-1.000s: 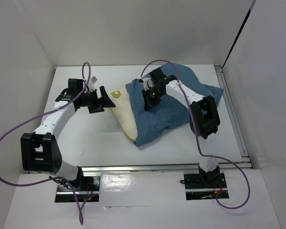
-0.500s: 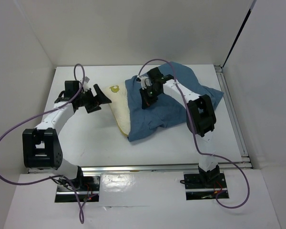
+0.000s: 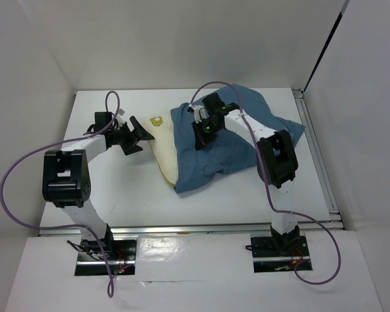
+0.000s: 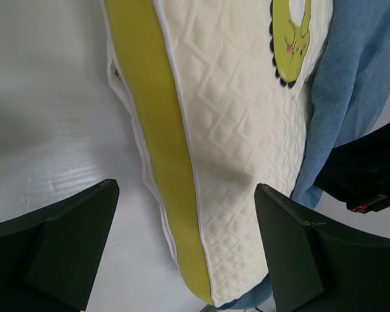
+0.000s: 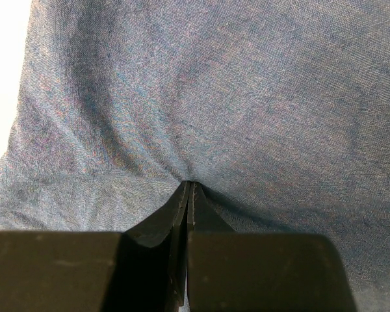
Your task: Put the pillow into the pillowcase
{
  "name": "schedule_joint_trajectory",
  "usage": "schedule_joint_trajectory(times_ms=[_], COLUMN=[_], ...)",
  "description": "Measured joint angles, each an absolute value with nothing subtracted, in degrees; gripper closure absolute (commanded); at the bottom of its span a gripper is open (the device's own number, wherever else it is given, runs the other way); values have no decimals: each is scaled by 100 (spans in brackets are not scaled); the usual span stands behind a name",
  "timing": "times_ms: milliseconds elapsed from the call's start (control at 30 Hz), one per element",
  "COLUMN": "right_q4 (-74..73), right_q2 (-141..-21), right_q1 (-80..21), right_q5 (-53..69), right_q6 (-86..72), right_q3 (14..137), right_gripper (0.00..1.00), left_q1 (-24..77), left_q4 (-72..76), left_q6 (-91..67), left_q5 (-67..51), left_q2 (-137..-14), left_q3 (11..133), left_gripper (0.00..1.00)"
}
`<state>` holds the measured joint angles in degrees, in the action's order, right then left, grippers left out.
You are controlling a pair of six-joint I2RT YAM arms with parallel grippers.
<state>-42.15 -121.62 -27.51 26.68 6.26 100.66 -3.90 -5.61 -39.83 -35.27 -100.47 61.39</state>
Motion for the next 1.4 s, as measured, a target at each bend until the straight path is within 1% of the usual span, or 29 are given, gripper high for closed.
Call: schedule_joint_trajectory(times_ms=[467, 600, 800, 933, 967, 1033, 1067, 1100, 1167, 1200, 1233, 1267, 1400], right_q4=[-4215, -4226, -4296, -4344, -4370, -4410, -4431, -4449, -4484, -4495, -4506, -4517, -4536], right_q2=[-12162, -12164, -12278, -12350, -12366, -12396, -12411, -12422, -12422, -12422, -12422, -12422, -12422], right_q1=[-2751, -2751, -2751, -2751, -2751, -2753, -2753, -2755, -2762, -2764, -2773, -2777, -2794], right_q5=[2722, 2742, 2759, 2781, 2783, 2788, 2786, 2788, 2783, 2783, 2783, 2781, 2781], right_q6=[626, 626, 604, 598, 598, 591, 587, 587, 587, 587, 587, 587, 587], right_q3=[10068, 10095, 10276, 10363, 10388, 10422, 10449, 10464, 10468, 10471, 10471, 10471, 10471], right_gripper=[100, 100, 100, 100, 100, 100, 100, 100, 100, 100, 100, 100, 100], left_q1=[-502, -467, -333, -226, -191, -102, -54, -5, 97, 152, 196, 235, 331], left_q4=[1221, 1691, 2902, 3409, 3479, 3544, 3546, 3542, 3489, 3446, 3409, 3341, 3190], left_q6=[-5304, -5758, -6648, -7006, -7076, -7133, -7159, -7172, -7124, -7074, -7035, -6973, -6622], left_q5=[-4650, -4904, -5059, -5155, -5170, -5186, -5192, -5194, -5192, -5194, -5194, -5205, -5157], left_q2=[-11550, -11730, -11893, -12132, -12182, -12269, -12302, -12328, -12359, -12366, -12368, -12368, -12355], left_q3=[6521, 6536, 6429, 6414, 6425, 6466, 6501, 6541, 6630, 6681, 6724, 6781, 6923], left_gripper=[0, 0, 0, 0, 2, 11, 18, 39, 57, 68, 95, 100, 100])
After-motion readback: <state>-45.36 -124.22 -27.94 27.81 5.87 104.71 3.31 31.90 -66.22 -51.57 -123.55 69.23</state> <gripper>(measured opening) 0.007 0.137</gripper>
